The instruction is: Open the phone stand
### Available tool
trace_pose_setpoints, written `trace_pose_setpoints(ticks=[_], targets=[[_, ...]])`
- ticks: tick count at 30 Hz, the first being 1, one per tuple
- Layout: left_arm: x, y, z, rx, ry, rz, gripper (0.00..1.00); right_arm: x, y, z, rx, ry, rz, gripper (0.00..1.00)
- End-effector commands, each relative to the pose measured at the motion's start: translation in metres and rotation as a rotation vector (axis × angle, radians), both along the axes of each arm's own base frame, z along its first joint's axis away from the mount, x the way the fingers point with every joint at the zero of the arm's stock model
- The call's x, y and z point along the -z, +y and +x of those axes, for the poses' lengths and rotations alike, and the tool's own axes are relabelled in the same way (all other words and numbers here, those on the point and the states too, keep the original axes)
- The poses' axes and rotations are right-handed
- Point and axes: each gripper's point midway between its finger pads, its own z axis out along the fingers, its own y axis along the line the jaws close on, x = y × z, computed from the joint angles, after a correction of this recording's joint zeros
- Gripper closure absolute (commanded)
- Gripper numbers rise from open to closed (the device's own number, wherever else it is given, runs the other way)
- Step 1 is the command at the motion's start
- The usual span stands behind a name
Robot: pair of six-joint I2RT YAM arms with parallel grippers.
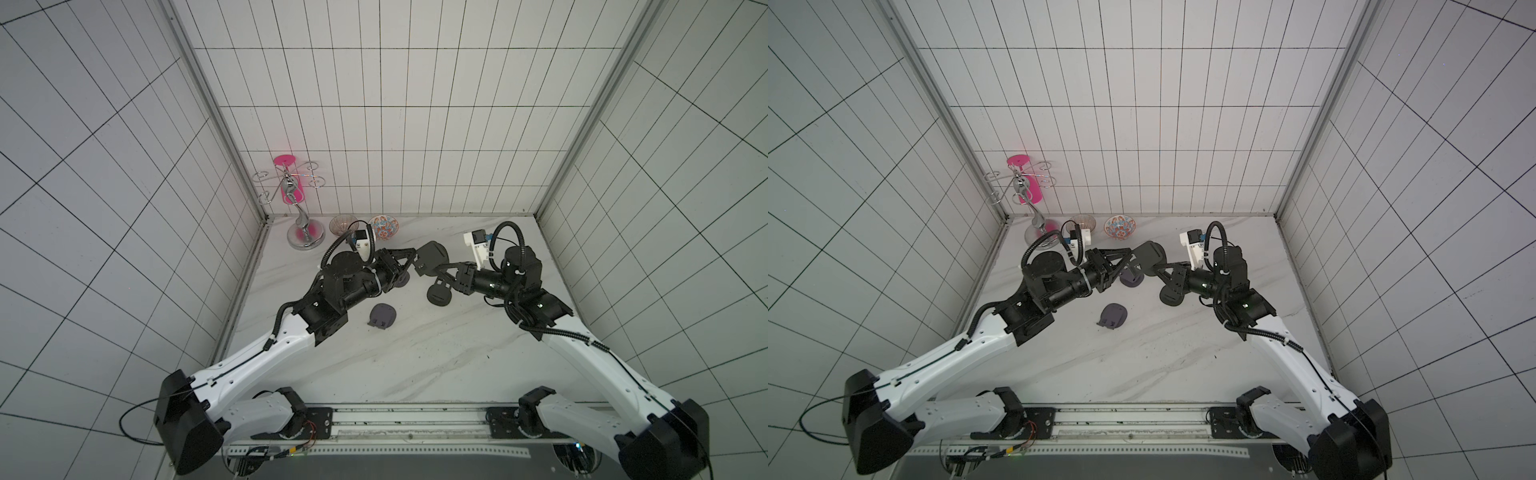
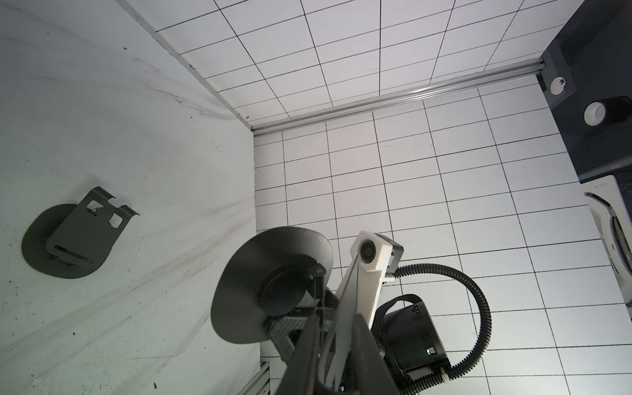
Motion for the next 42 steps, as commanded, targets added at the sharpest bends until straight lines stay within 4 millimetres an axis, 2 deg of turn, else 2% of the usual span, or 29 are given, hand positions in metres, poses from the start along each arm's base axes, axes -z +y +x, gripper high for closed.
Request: trace_pose_setpoints(ticks=[1,4,6,14,18,25,29,32,37,42], targets=[[-0.020,-0.003,-0.003,0.015,-0.035,-0.053,1.00,-0.025,0.003,0.007,-0.010,-0.051,0.022,0.92],[-0.020,-0.006,-0.003,0.027,-0.033,-0.057,1.00,-0.022,0.004,0.007,-0.019,-0.041,0.018,0.95],[-0.018,-0.007,-0.003,0.032,-0.026,-0.058,1.00,-0.024,0.003,0.005,-0.017,-0.051,0.022,1.00],[-0.005,-0.010,-0.004,0.053,-0.023,-0.036,1.00,-0.038,-0.004,-0.003,0.000,-0.074,0.026,1.00],[-0.002,-0.022,-0.009,0.125,-0.089,-0.048,1.00,-0.049,-0.005,-0.008,-0.023,-0.046,0.062,1.00],[-0.010,-0.050,-0.015,0.288,-0.165,-0.313,1.00,-0.060,0.005,-0.010,-0.107,0.035,0.214,1.00],[-0.011,-0.066,-0.018,0.330,-0.202,-0.293,1.00,-0.069,0.003,-0.010,-0.126,0.052,0.268,1.00],[-0.008,-0.070,-0.016,0.331,-0.208,-0.276,1.00,-0.079,0.000,-0.009,-0.144,0.055,0.332,1.00],[0.003,-0.080,-0.016,0.350,-0.196,-0.261,1.00,-0.090,0.001,-0.010,-0.175,0.064,0.377,1.00],[-0.004,-0.087,-0.019,0.381,-0.221,-0.283,1.00,-0.088,0.001,-0.011,-0.182,0.073,0.369,1.00]])
